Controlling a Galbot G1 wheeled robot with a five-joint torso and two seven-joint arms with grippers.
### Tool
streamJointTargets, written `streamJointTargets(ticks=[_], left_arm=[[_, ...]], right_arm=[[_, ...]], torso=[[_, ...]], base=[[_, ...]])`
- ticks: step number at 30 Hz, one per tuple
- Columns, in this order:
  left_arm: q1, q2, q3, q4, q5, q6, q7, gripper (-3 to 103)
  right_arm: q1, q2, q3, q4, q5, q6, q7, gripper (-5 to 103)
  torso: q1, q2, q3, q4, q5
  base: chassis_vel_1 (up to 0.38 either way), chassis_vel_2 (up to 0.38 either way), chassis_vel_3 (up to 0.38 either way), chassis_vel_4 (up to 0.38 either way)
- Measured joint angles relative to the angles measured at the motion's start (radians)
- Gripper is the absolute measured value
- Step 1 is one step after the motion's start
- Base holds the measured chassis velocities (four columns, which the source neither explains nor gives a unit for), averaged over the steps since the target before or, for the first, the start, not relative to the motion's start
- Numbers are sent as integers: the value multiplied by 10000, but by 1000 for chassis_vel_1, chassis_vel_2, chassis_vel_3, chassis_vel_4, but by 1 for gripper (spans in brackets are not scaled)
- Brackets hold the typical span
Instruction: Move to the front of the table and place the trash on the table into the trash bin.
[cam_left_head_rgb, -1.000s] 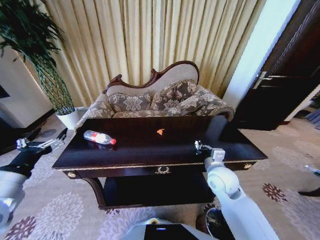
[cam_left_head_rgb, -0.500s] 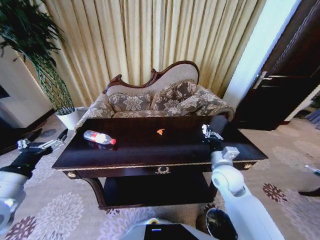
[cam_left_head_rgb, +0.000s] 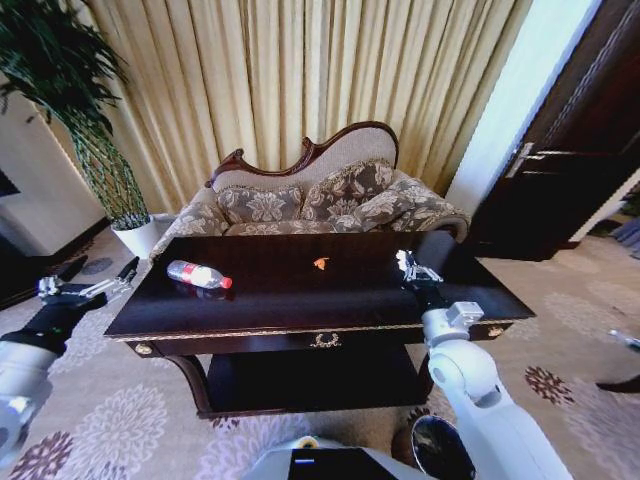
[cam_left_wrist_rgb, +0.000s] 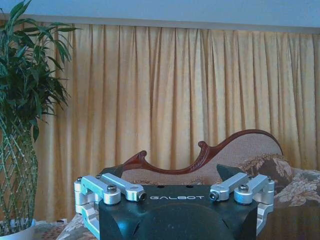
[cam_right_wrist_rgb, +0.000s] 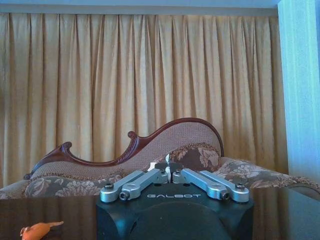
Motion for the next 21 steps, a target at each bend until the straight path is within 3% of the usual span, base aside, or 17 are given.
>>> streamJointTargets(ticks=[8,21], left_arm=[[-20,-16,30,-19,0,-2,2,100],[0,-27,3,-43,7,-2,17,100]], right_arm=[[-38,-8,-83,16,-122,-2,47,0],[-105,167,-216,-258,-510,54,137,0]], torso=[[1,-1,0,0,0],[-5,3,-2,-1,0]], base=[[149,-161,-149,166],[260,-267,-252,260]])
